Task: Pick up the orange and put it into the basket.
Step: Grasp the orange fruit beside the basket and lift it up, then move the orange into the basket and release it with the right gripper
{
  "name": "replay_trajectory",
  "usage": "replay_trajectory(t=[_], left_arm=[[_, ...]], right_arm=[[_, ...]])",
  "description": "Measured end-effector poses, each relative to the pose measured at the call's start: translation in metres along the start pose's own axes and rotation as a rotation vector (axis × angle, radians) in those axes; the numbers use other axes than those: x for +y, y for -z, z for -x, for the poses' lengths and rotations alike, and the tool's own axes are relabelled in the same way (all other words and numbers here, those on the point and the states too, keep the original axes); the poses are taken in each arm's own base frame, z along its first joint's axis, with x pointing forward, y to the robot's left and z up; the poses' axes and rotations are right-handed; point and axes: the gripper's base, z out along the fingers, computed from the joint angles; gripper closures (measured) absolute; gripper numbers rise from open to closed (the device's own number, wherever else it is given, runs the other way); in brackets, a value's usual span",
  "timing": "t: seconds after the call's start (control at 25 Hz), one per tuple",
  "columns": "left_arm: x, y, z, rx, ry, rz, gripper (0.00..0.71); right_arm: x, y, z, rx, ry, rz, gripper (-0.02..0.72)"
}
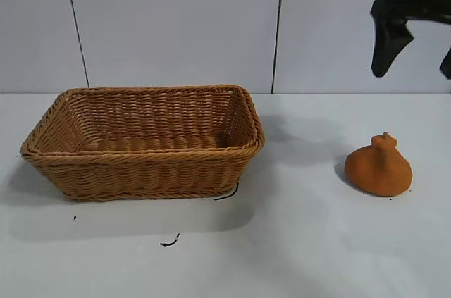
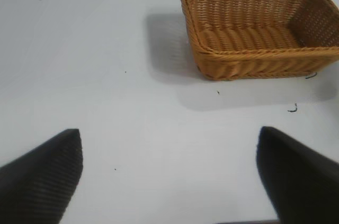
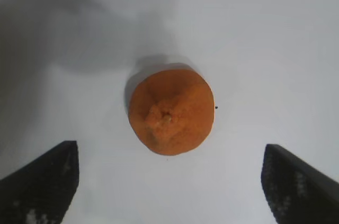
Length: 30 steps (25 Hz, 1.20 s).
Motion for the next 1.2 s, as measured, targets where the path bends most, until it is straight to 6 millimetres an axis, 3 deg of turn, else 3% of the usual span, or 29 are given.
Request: replay_trajectory(t=[0.2,0.4,0.48,0.6,0.68,0.76,1.0,1.2], left_arm=[[0.0,0.0,0.0,0.0,0.0,0.0,0.071],[0.0,0.0,0.0,-0.001,0.0,0.0,0.071],[0.0,0.0,0.0,-0.001,0.0,0.0,0.071],[0.0,0.0,0.0,-0.001,0.0,0.0,0.071],[0.0,0.0,0.0,-0.001,0.0,0.0,0.071],[0.0,0.0,0.0,-0.001,0.0,0.0,0.071],[0.0,0.0,0.0,-0.001,0.0,0.0,0.071],[0.0,0.0,0.0,-0.001,0.0,0.0,0.071]], right_arm=[[-0.002,-0.037,0.0,0.053,-0.007,-0.002,0.036],[-0.002,-0.048,0.001,0.058,-0.011,0.0,0.095],[-0.002,-0.048,0.001,0.058,-0.011,0.0,0.181],[-0.002,-0.043,0.002,0.05,-0.01,0.001,0.409],[-0.001,-0.031,0.005,0.037,-0.008,0.003,0.505],[0.001,-0.012,0.013,0.004,-0.004,0.005,0.539],[0.007,0.079,0.041,-0.173,0.014,0.02,0.553],[0.024,0.126,0.052,-0.258,0.057,0.028,0.554]])
